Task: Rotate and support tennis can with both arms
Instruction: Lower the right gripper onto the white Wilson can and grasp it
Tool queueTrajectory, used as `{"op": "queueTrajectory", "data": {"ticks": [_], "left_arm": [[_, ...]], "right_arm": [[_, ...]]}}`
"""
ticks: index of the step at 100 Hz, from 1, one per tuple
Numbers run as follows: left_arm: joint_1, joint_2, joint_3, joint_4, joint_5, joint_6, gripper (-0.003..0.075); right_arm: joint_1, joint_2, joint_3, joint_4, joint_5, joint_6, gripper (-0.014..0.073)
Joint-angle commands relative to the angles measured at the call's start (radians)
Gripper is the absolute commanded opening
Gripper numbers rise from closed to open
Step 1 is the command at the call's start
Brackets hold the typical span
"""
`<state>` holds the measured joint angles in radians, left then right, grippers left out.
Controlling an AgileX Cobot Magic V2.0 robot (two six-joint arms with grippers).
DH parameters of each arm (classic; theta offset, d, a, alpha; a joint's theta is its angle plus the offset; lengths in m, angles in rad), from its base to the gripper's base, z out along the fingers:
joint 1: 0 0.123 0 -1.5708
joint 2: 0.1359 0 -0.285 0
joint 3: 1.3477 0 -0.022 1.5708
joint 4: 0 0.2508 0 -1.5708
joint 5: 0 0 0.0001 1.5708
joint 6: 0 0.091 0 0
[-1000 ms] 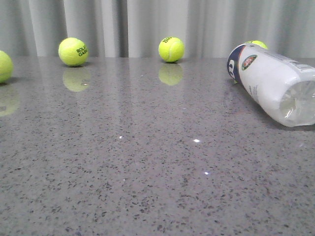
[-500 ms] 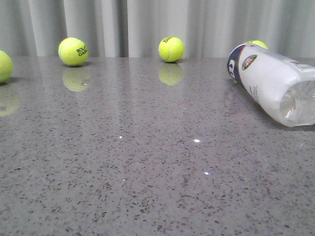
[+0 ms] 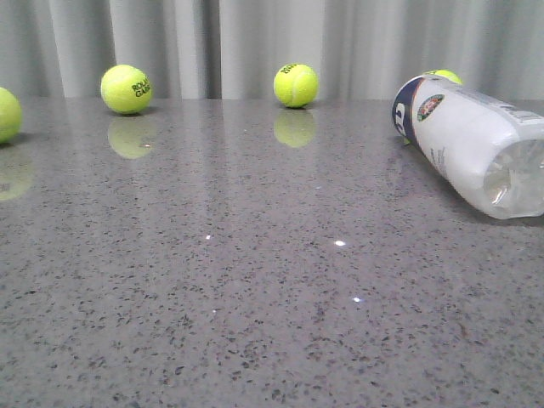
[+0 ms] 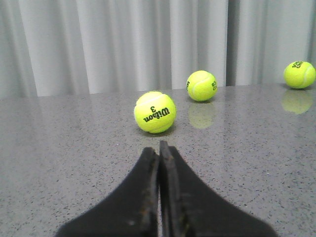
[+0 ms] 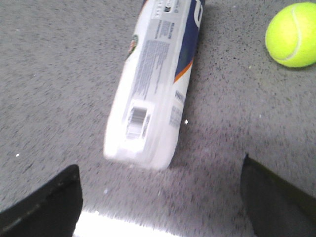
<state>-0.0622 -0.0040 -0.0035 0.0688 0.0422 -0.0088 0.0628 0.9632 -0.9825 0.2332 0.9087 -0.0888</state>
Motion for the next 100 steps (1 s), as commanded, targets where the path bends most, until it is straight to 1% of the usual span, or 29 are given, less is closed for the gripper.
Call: {"op": "queueTrajectory", "data": {"ticks": [1,16,30,47,74,100], "left_arm": [[0.002,-0.038,0.048,-0.003,-0.083,-0.008,-0.0021],[0.002,-0.038,0.048,-0.003,-0.083,-0.008,-0.0021],[0.002,-0.038,0.048,-0.003,-0.083,-0.008,-0.0021],[0.002,-0.038,0.048,-0.003,-0.083,-0.008,-0.0021],[0.002,-0.038,0.048,-0.003,-0.083,-0.008,-0.0021],[0.002,-0.038,0.048,-0.003,-0.083,-0.008,-0.0021]], "right_arm": [[0.013,0.076,-0.068,0.018,-0.11,-0.039,0.0635],[0.055,0.216,-0.142,0.017,-0.166,-0.052,0.0635],[0.084,0.326,-0.209,0.015,-0.18,-0.06,0.0635],[0.086,0.425,-0.242,0.015,-0.205,-0.06,0.0635],[0.086,0.526,-0.243,0.017,-0.217,-0.06,0.0635],[0.086,0.575,-0.243,0.017,-0.209,-0.06,0.0631]]}}
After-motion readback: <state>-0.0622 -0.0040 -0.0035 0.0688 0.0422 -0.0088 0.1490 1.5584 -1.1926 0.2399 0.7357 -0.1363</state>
